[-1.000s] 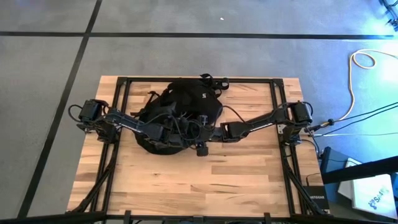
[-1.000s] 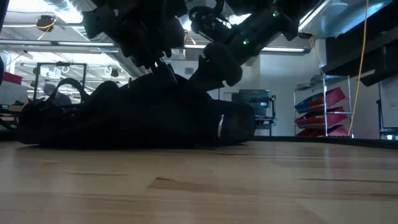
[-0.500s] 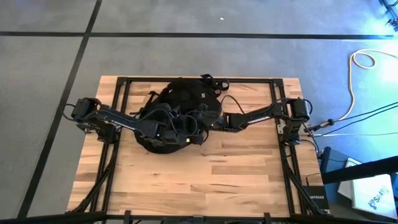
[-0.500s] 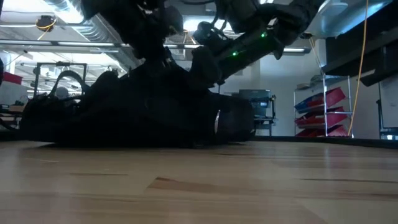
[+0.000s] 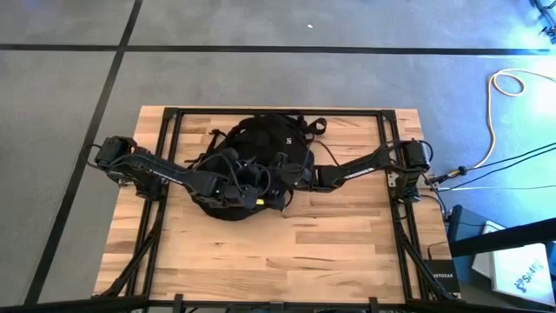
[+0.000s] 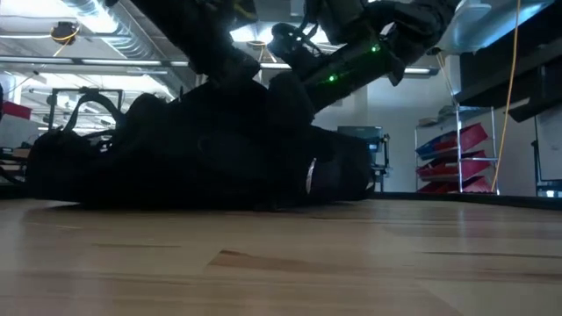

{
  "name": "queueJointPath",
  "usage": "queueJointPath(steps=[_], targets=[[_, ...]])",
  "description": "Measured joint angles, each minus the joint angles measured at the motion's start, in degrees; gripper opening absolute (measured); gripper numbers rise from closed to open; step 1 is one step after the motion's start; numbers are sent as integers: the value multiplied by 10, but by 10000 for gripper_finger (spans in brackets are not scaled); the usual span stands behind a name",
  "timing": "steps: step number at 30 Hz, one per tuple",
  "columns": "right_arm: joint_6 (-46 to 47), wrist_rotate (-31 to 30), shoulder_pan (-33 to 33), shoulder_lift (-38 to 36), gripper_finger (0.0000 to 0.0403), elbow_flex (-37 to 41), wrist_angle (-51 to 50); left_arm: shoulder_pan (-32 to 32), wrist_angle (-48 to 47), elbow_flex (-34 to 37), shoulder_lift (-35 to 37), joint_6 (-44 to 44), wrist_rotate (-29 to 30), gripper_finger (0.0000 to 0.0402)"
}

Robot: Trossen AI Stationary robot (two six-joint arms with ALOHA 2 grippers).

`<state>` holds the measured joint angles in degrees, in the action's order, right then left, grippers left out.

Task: Unpack backpack
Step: Remove the pink charger cable from the black backpack

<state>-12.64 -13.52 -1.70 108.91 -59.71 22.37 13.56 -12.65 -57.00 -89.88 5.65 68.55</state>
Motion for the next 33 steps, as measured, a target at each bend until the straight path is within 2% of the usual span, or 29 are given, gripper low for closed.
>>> queueJointPath(steps=[3, 7, 14, 19, 25, 27, 31, 33], targets=[[-14, 1, 3, 13, 165, -17, -8, 10, 9, 0, 0, 0, 0, 0], [-15, 3, 5, 25, 201, -40, -35, 14, 15, 0, 0, 0, 0, 0], [13, 62, 14, 39, 257, -67, -104, 15, 15, 0, 0, 1, -12, 0], [63, 109, 30, 46, 259, -82, -126, 13, 10, 0, 0, 4, -22, 0], [66, 117, 31, 47, 255, -81, -136, 13, 11, 0, 0, 0, -24, 0], [62, 115, 31, 47, 255, -81, -141, 14, 11, 0, 0, 0, -23, 0], [47, 63, 31, 48, 255, -80, -140, 14, 11, 0, 0, 0, -21, 0], [47, 59, 31, 48, 255, -79, -125, 14, 11, 0, 0, 2, -17, 0]])
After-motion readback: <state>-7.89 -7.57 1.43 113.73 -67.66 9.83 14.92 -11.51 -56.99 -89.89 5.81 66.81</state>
